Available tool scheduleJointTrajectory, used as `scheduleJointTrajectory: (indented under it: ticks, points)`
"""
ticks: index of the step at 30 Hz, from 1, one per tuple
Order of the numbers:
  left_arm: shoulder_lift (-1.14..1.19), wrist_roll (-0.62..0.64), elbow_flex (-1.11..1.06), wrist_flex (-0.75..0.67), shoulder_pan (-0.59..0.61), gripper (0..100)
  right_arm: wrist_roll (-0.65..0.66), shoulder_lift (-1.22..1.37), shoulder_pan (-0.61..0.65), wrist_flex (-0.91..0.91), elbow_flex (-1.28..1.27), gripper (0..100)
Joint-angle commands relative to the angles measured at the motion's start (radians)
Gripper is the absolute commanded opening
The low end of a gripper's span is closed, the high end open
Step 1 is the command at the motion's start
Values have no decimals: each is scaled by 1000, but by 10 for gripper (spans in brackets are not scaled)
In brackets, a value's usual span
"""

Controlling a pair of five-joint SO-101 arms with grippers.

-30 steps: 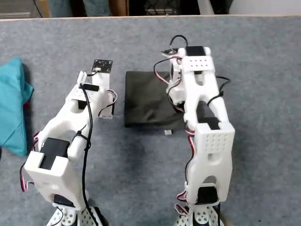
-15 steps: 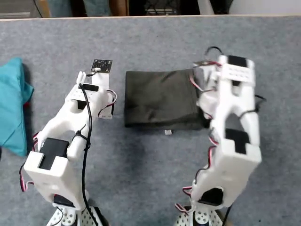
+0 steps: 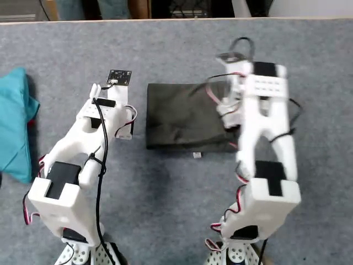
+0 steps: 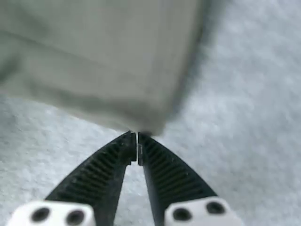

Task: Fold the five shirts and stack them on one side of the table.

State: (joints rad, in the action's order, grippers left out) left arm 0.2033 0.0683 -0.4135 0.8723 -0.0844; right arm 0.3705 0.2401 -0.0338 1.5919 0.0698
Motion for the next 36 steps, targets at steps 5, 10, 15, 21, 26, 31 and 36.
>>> scheduleJointTrajectory:
  ticks: [5,10,15,21,26,31,36]
  points:
    - [-26,-3,-5,-11,12,28,-29,30,68,-26,25,15]
    - [-26,-3,-5,-11,12,28,-20,62,11,-3,-21,15]
    - [-26,-3,-5,-9,10,28,-18,107,-55,-3,-62,15]
    - [-26,-3,-4,-11,8,28,34,137,-100,3,-65,14]
    - [-28,-3,58,18,7,28,35,44,-92,83,4,14]
    - [-75,-6,343,250,-4,28,35,-90,-104,166,97,14]
    - [-15,-8,587,267,-94,29,28,-85,-38,117,54,14]
